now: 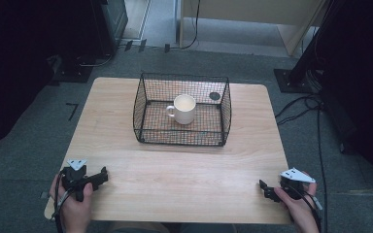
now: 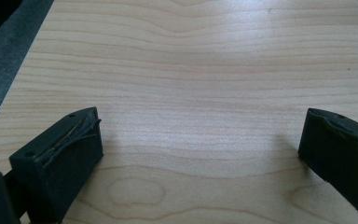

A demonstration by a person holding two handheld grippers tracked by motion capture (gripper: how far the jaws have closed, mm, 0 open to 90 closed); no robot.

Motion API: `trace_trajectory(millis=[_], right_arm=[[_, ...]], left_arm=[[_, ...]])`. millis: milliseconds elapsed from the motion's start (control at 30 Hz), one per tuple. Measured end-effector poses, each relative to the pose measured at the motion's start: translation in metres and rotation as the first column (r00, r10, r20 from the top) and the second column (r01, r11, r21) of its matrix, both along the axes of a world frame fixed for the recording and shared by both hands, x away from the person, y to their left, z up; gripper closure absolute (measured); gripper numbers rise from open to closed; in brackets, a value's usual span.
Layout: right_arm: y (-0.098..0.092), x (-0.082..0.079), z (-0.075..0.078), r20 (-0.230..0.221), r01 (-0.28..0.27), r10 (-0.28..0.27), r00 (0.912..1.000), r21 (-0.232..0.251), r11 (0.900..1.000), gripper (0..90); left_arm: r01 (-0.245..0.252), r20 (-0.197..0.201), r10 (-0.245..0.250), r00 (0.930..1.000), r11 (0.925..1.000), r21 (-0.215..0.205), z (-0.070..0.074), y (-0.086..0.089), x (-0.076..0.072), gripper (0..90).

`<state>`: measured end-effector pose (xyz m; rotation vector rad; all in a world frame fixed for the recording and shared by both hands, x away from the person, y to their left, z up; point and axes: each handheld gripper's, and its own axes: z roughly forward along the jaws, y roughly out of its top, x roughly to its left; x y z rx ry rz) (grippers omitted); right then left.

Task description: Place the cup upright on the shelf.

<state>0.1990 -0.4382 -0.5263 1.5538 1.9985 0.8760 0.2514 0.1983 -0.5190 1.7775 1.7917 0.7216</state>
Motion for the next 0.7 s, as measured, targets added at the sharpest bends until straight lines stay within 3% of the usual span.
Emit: trace_trajectory(millis=[133,233,700], right_arm=[[-0.0002,0.0005,-0.0003,-0.003,0.008,-0.008,1.0,-0.001,1.0,3.7],[-0.0026,0.0028,-0.0002,-0.001,0.086,-0.086,0.9963,0.0,0.996,5.2],[-0.0012,0.0036,-0.0001,-0.001,0.108,-0.108,0.9941,0.002,0.994,5.4]], left_arm=[[0.0,0.0,0.0,1.0,1.0,0.0,0.0,0.0,-0.0001,0.0],[0.0,0.0,0.0,1.0,1.0,0.0,0.0,0.0,0.0,0.0],[0.0,0.0,0.0,1.0,1.0,0.0,0.0,0.0,0.0,0.0]])
